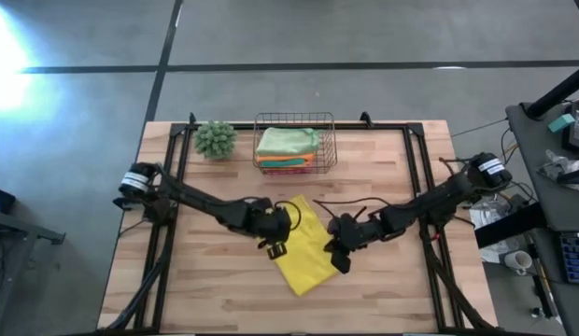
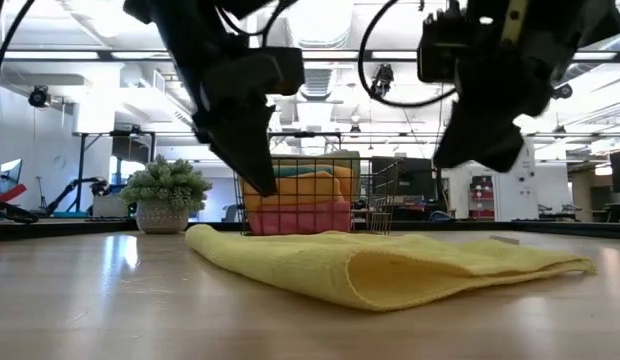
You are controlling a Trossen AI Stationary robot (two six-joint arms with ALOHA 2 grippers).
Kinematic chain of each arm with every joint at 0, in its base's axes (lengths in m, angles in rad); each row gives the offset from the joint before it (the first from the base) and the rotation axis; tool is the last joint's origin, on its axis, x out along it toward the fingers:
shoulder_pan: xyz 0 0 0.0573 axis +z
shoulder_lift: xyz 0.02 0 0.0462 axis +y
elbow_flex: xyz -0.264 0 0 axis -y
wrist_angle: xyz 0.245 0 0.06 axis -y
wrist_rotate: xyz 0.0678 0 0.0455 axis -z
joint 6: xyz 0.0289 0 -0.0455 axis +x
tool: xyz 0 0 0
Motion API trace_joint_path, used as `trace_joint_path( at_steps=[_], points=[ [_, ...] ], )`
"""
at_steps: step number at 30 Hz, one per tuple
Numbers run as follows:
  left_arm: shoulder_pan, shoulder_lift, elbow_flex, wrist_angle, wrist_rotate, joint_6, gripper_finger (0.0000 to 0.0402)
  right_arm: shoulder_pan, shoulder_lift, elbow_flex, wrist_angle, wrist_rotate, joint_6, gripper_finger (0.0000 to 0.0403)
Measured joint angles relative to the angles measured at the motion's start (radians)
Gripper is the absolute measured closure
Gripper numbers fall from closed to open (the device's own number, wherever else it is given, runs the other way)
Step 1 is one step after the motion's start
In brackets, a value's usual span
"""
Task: Fold microfiber towels
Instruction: Fold the yellow microfiber towel
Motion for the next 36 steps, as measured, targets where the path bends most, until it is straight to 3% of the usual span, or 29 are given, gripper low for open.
trace_joint_path(
  at_steps=[11,14,19,30,36],
  points=[
    [-0.112,0.008,-0.021,-0.002,-0.015,-0.499,0.0318,-0.117,0.039,0.000,-0.004,0.016,-0.212,0.0372],
    [-0.113,0.008,-0.021,-0.002,-0.086,-0.574,0.0318,-0.128,0.075,0.000,0.001,0.011,-0.244,0.0372],
    [-0.110,0.011,-0.022,-0.005,-0.094,-0.673,0.0318,-0.126,0.132,0.000,0.006,0.000,-0.248,0.0372],
    [-0.104,0.109,-0.025,-0.051,-0.087,-0.669,0.0318,-0.123,0.165,0.000,-0.015,-0.026,-0.170,0.0372],
    [-0.070,0.118,-0.025,-0.045,-0.171,-0.493,0.0318,-0.092,0.165,0.001,-0.010,-0.029,-0.130,0.0372]
  ],
)
